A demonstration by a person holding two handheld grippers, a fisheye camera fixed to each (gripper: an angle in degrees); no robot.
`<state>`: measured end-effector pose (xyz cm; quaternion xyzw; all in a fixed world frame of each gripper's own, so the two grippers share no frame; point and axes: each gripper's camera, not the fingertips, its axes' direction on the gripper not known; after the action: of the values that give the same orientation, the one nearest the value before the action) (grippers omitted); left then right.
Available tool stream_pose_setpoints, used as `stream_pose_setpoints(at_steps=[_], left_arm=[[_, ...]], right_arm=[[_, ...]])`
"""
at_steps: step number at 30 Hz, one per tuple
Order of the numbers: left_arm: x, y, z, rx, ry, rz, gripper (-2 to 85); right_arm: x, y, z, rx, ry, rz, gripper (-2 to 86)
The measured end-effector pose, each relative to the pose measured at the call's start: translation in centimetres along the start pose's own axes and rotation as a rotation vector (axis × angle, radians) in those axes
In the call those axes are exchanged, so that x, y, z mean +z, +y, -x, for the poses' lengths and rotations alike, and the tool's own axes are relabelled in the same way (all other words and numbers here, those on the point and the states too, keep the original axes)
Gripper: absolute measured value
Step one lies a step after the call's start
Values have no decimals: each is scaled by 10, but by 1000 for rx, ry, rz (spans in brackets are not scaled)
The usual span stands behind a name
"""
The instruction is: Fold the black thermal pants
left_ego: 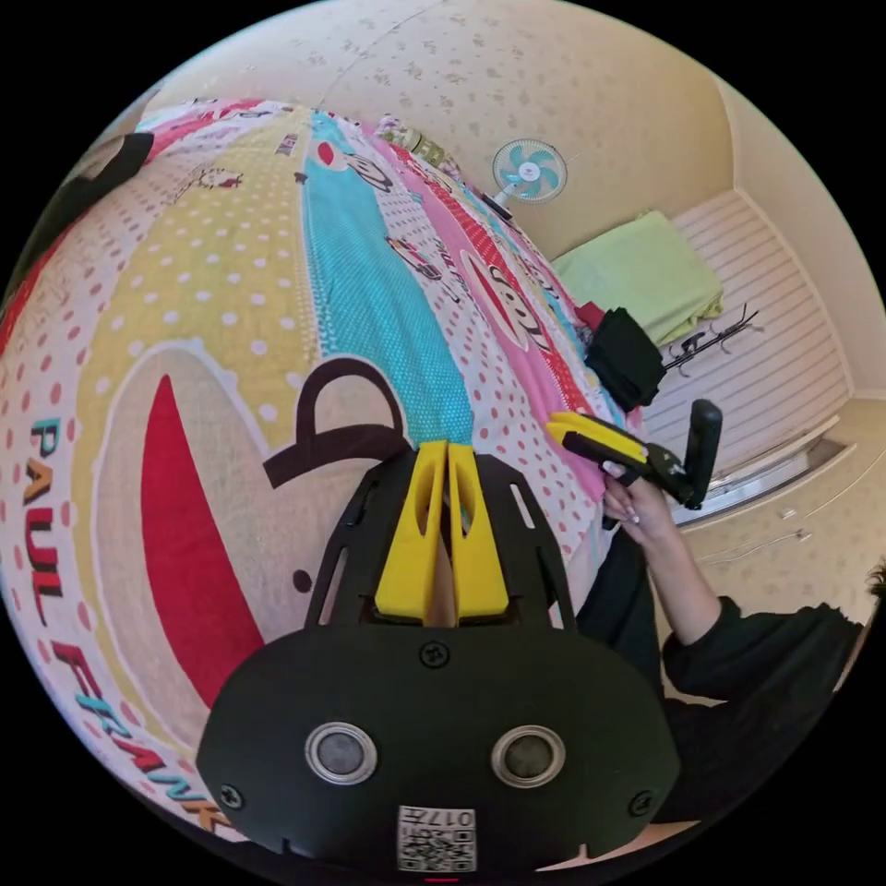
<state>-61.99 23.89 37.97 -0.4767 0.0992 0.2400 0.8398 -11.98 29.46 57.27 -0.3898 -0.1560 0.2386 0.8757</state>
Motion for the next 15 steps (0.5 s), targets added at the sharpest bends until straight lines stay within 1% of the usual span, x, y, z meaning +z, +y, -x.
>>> stream_pose_setpoints(at_steps=[2, 3, 4, 6, 9, 11, 12, 14, 15], left_arm=[[1, -3, -3, 16, -26, 0, -6], [2, -4, -3, 25, -32, -8, -6], [2, -5, -1, 27, -24, -16, -6], [3, -8, 3, 19, -5, -16, -7], [4, -10, -4, 58, -45, -26, -8], [5, -11, -8, 81, -83, -33, -9], [5, -12, -8, 82, -86, -32, -10], [5, -14, -2, 72, -61, -32, -10], [5, -16, 2, 66, -42, -33, -10]], right_arm=[[-23, 11, -27, 37, -129, -49, 80], [-30, 13, -36, 46, -151, -62, 81], [-45, 16, -56, 76, -157, -88, 82], [-72, 21, -91, 125, -88, -126, 97], [-126, 22, -149, 121, 56, -141, 129], [-170, 19, -192, 140, 264, -149, 141], [-180, 18, -202, 152, 330, -161, 141], [-221, 16, -249, 309, 572, -240, 142], [-230, 16, -261, 359, 605, -261, 141]])
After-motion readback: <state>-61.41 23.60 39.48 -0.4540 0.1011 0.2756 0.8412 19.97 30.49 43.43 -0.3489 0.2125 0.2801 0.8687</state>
